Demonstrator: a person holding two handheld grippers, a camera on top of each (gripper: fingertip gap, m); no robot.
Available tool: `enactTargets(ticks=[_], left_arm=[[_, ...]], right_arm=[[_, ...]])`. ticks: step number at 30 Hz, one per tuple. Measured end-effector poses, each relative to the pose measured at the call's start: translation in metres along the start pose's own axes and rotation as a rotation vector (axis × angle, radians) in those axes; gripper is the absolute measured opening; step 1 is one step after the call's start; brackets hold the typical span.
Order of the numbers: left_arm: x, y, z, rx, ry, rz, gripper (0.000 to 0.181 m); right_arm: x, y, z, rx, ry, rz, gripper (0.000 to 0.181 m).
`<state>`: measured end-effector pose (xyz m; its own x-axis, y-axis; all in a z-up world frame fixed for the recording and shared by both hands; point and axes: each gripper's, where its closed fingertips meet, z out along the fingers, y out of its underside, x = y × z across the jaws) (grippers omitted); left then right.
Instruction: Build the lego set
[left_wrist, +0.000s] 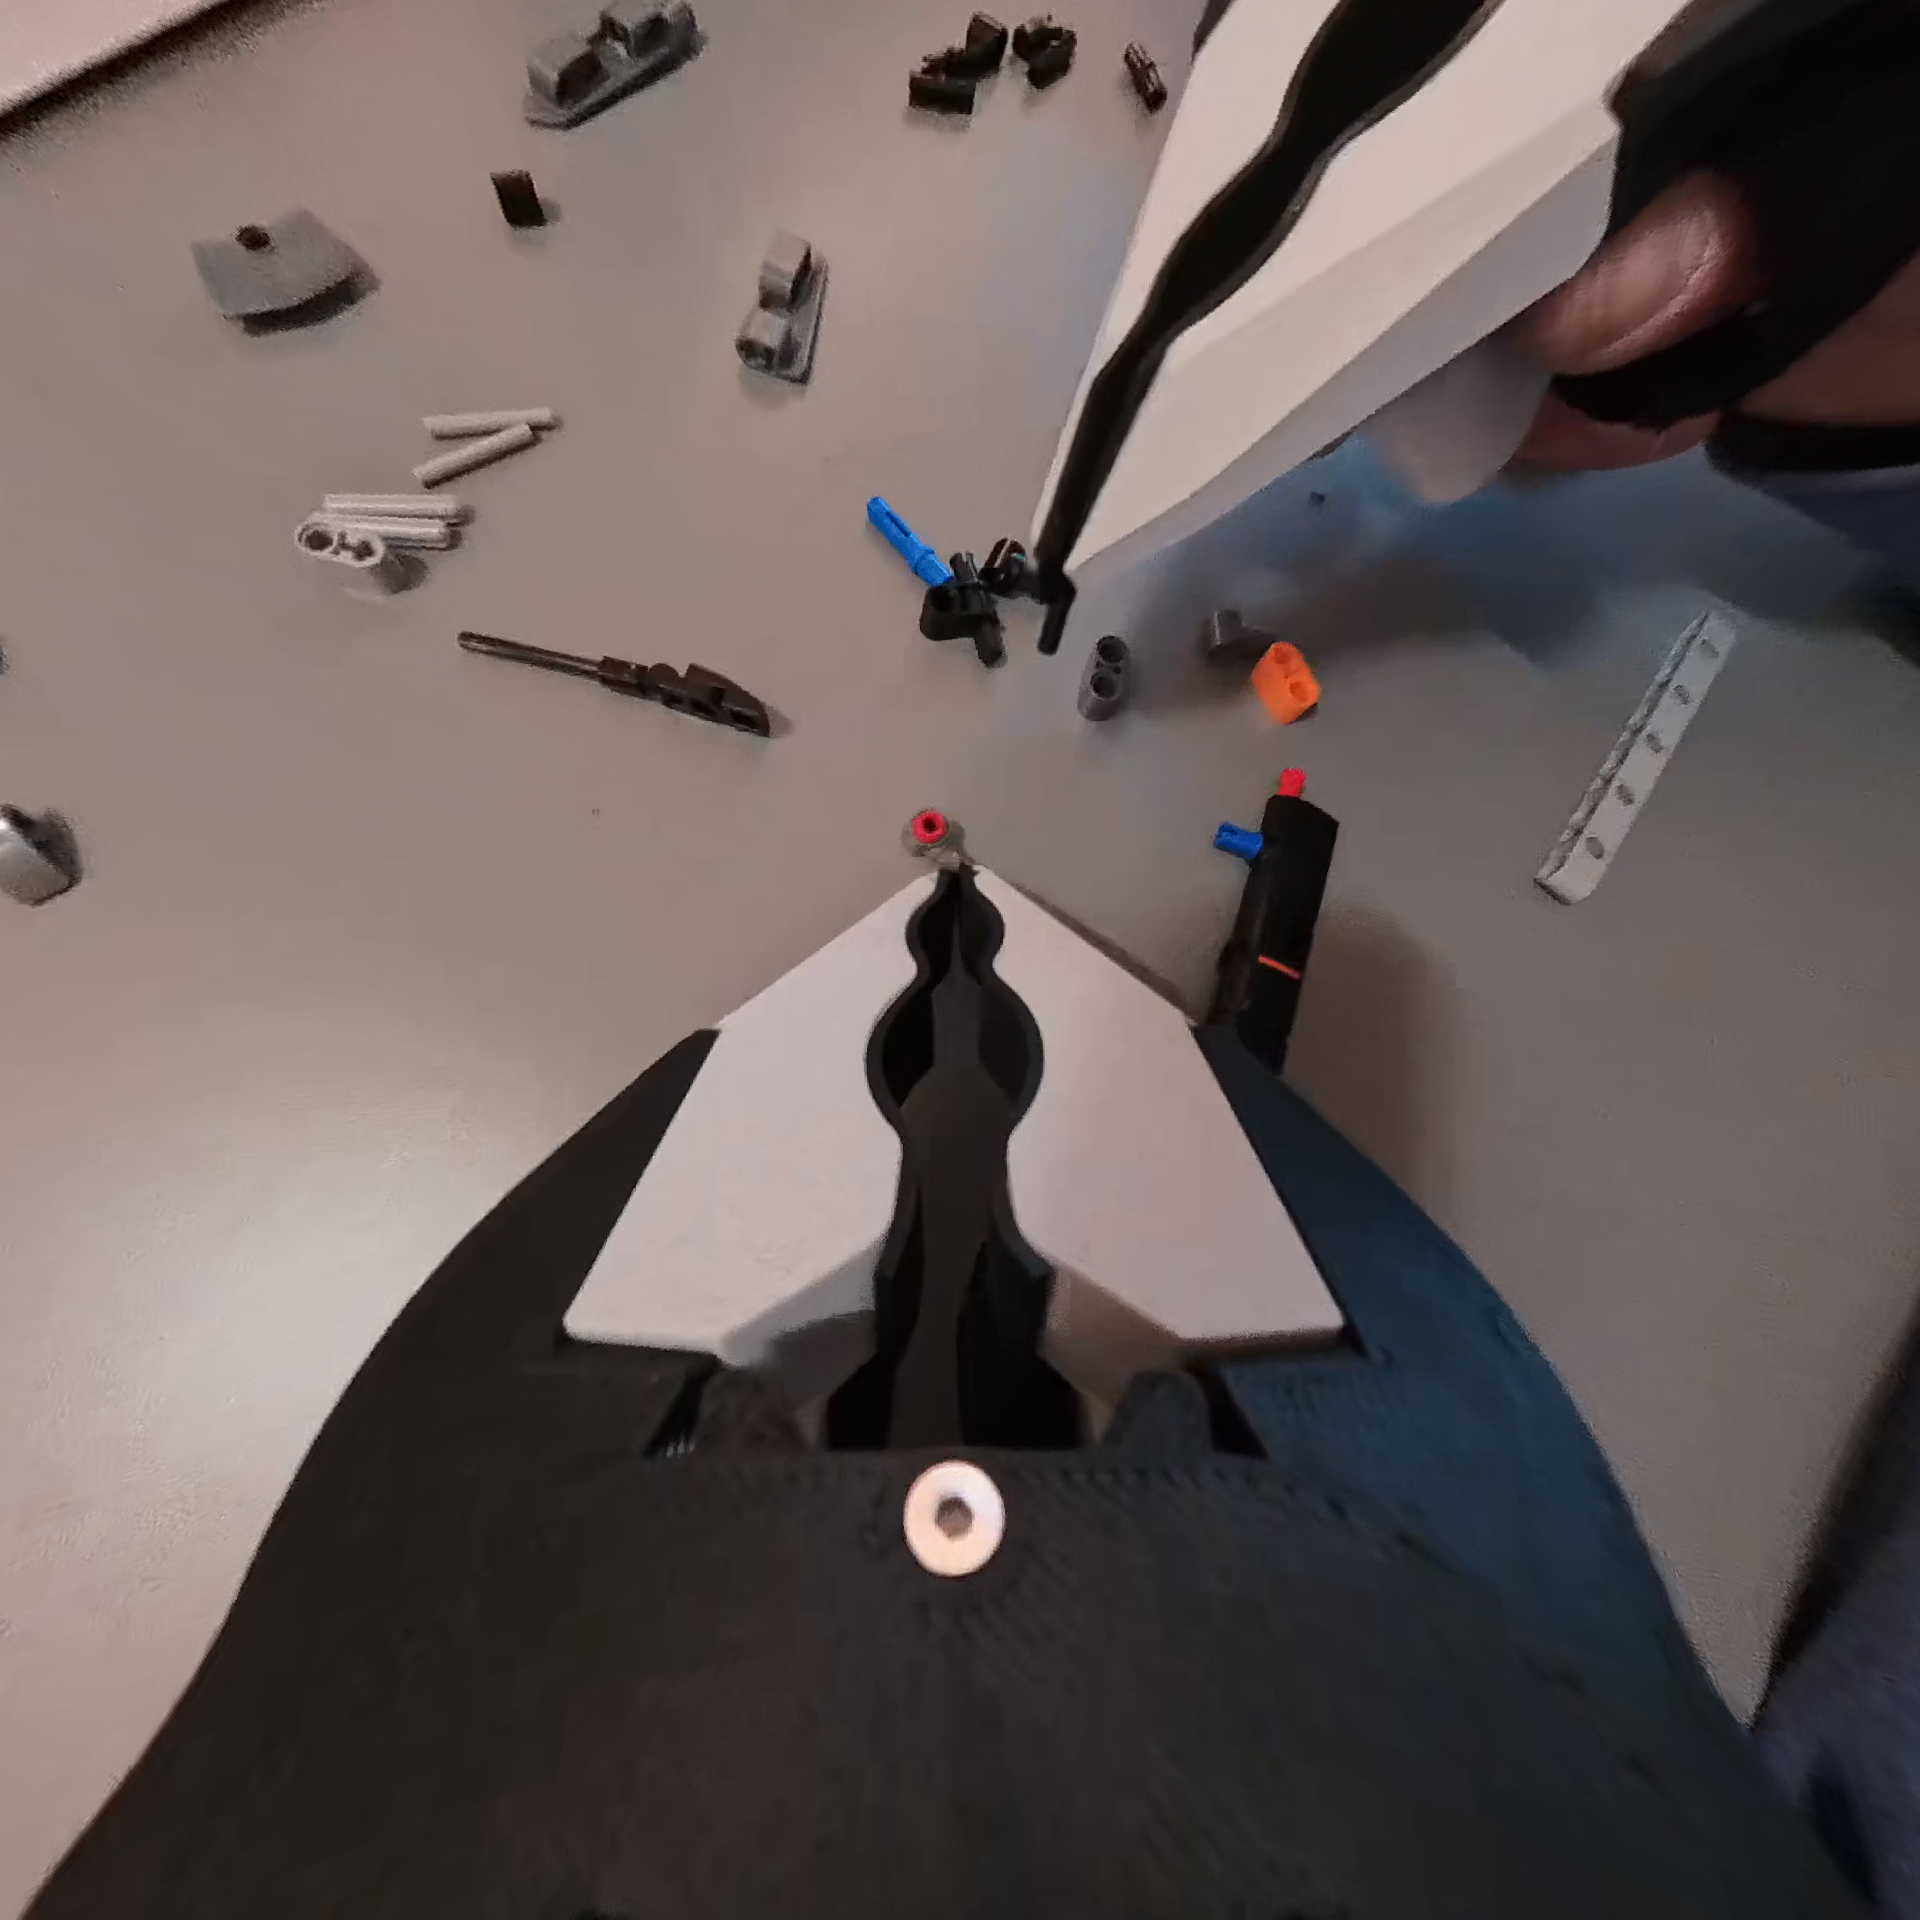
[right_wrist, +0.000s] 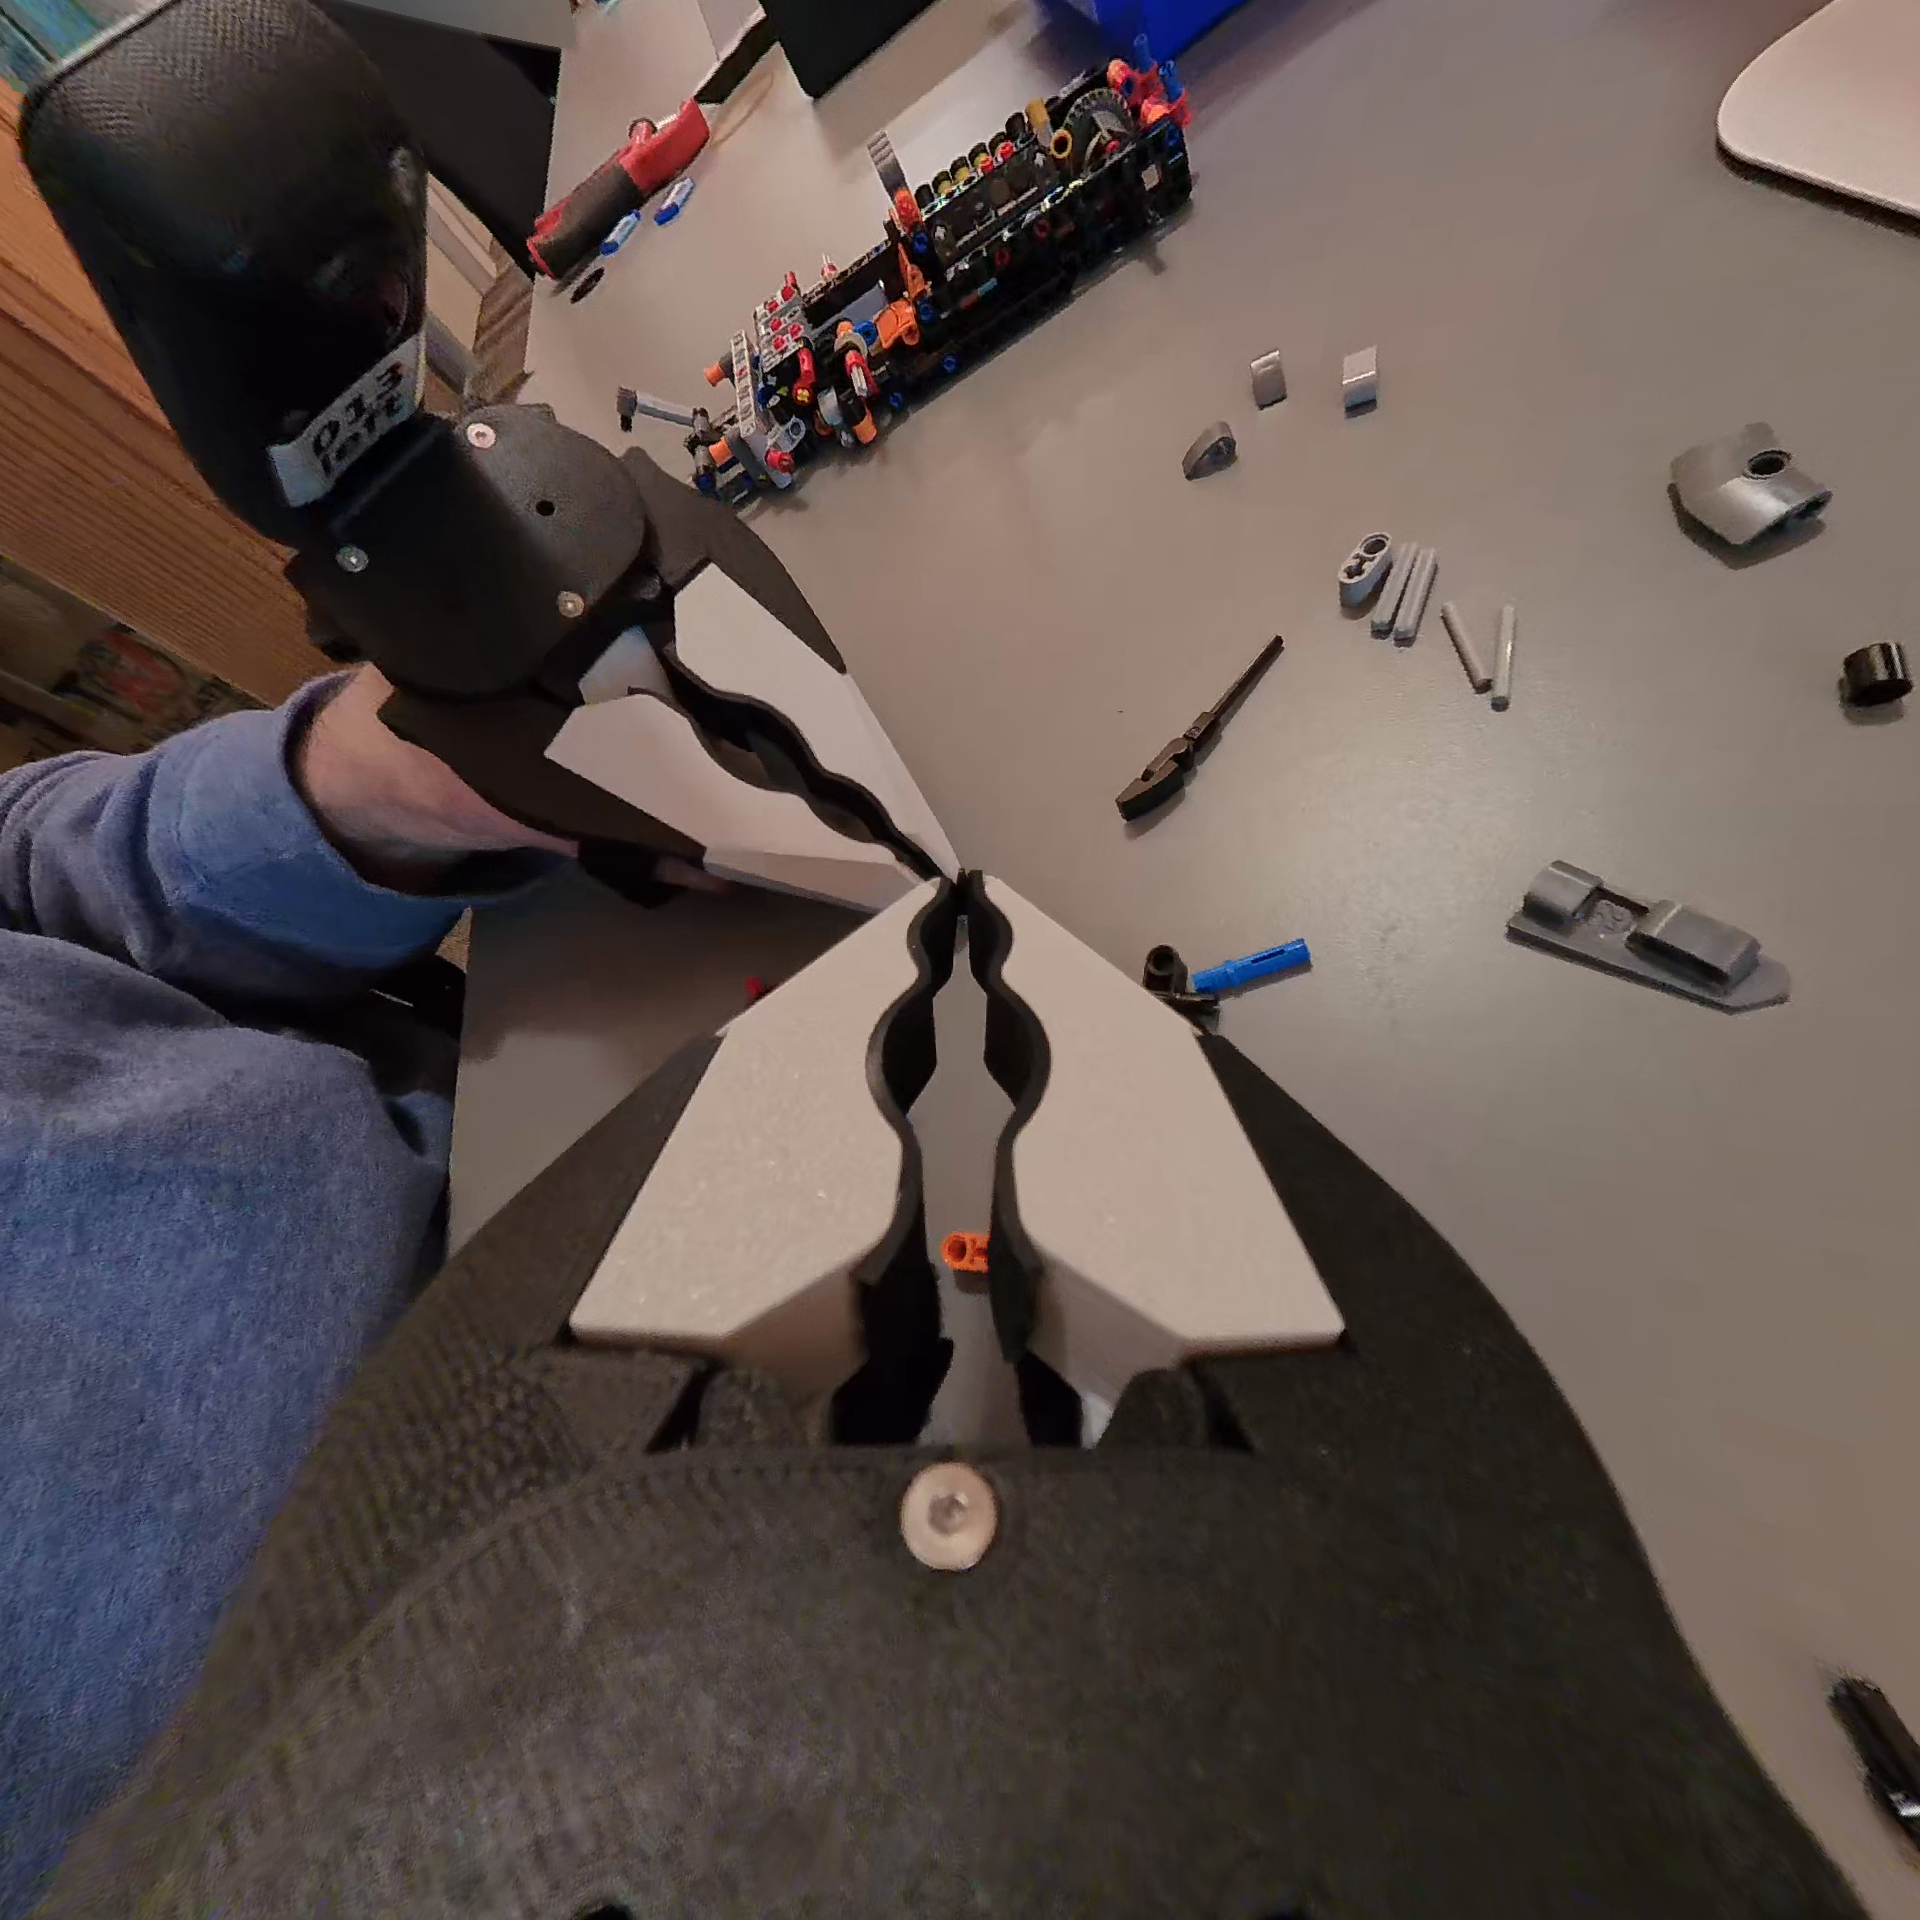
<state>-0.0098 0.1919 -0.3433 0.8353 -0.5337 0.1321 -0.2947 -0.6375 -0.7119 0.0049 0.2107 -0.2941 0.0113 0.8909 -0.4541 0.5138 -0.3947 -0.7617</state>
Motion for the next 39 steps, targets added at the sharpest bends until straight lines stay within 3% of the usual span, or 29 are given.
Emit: enactTargets(ticks=[4,11,18,39], left_arm=[[0.013,-0.007,0.004,0.022,0.044,0.006,0.000],[-0.004,-0.003,-0.009,0.060,-0.051,-0.011,0.009],[-0.006,-0.003,0.000,0.013,-0.091,0.062,0.014],[-0.007,-0.004,0.004,0.002,-0.089,0.072,0.007]], right_arm=[[0.001,0.001,0.001,-0.006,0.006,-0.001,0.000],[0.001,0.003,0.011,-0.044,0.036,-0.047,0.000],[0.004,0.006,0.026,-0.115,0.116,-0.118,0.000],[0.005,0.012,0.038,-0.174,0.145,-0.150,0.000]])
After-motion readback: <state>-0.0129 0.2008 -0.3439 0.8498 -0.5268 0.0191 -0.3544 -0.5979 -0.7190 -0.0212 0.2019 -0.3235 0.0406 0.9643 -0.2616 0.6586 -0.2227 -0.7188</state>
